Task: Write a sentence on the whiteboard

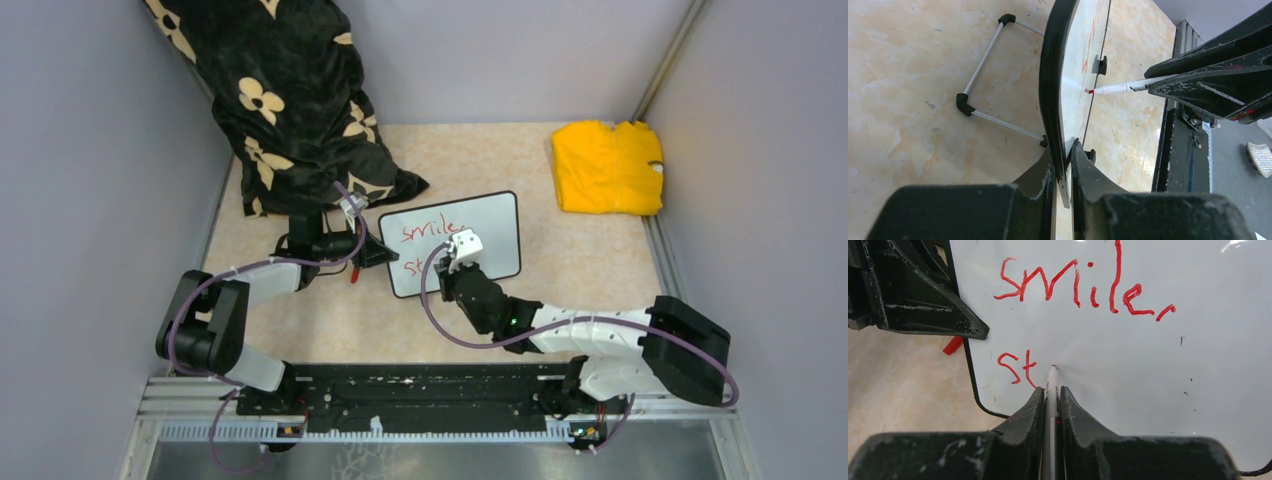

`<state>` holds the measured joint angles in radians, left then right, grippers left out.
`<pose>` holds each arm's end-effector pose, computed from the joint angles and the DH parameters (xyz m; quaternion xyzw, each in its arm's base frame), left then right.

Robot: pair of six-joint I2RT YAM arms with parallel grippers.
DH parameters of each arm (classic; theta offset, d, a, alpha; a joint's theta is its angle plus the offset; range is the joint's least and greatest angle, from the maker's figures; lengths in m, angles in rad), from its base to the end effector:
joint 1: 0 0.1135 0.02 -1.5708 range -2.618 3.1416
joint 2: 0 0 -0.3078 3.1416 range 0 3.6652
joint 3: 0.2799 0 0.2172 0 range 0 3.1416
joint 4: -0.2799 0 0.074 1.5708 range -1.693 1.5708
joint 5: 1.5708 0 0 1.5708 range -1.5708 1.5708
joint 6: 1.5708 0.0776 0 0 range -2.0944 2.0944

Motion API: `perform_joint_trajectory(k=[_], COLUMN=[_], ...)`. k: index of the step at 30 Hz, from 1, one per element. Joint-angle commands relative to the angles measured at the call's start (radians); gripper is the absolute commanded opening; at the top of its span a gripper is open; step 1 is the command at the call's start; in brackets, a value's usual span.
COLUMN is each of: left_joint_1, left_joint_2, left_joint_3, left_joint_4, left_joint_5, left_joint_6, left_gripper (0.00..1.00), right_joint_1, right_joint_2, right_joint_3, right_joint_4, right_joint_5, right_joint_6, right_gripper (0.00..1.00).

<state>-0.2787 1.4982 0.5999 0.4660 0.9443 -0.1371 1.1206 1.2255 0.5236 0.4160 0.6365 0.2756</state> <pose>0.2549 -0.1383 0.2445 0.2976 0.7309 -0.4739 0.3906 0.1481 0.2004 0.2757 -0.1408 0.7704 0.1739 0.5970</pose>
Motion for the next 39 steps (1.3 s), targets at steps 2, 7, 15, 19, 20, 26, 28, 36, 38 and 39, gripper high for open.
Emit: perform_joint_trajectory(k=[2,7,15,19,20,26,28,36,38,39], left_joint_1=[-0.004,-0.004,-0.003,-0.004,-0.003,-0.004,-0.004,-0.004,-0.004,-0.004], left_joint_2=[0.050,0.050,0.050,0.051,0.051,0.050,0.051,0.052,0.052,0.052], left_joint_3=[-0.014,-0.013,-0.013,-0.011,-0.011,-0.012,-0.012,-0.013,-0.013,-0.014], left_joint_4=[-0.090,-0.089,-0.090,-0.091,-0.092,-0.091,-0.092,-0.091,-0.092,-0.090], left_joint_5=[-0.131,-0.129,-0.129,-0.129,-0.129,-0.130,-0.132,-0.130,-0.130,-0.130], left_joint_6=[0.115,0.116,0.116,0.116,0.116,0.116,0.116,0.114,0.114,0.114], left_gripper=[0.00,0.00,0.00,0.00,0.00,0.00,0.00,0.00,0.00,0.00], right_joint_1=[-0.007,-0.008,-0.007,-0.009,-0.008,-0.007,-0.007,-0.008,-0.007,-0.008], right_joint_2=[0.019,0.033,0.051,0.052,0.052,0.046,0.040,0.019,0.015,0.012], right_joint_3=[0.038,0.045,0.046,0.036,0.034,0.017,0.008,0.002,0.006,0.006], right_joint_4=[0.030,0.032,0.025,0.015,0.009,-0.043,-0.049,-0.059,-0.061,-0.062], right_joint_5=[0.025,0.020,-0.006,-0.015,-0.017,-0.011,-0.004,0.029,0.038,0.041], right_joint_6=[0.016,0.014,0.019,0.025,0.026,0.036,0.040,0.034,0.030,0.029], right_gripper=[0.00,0.00,0.00,0.00,0.00,0.00,0.00,0.00,0.00,0.00])
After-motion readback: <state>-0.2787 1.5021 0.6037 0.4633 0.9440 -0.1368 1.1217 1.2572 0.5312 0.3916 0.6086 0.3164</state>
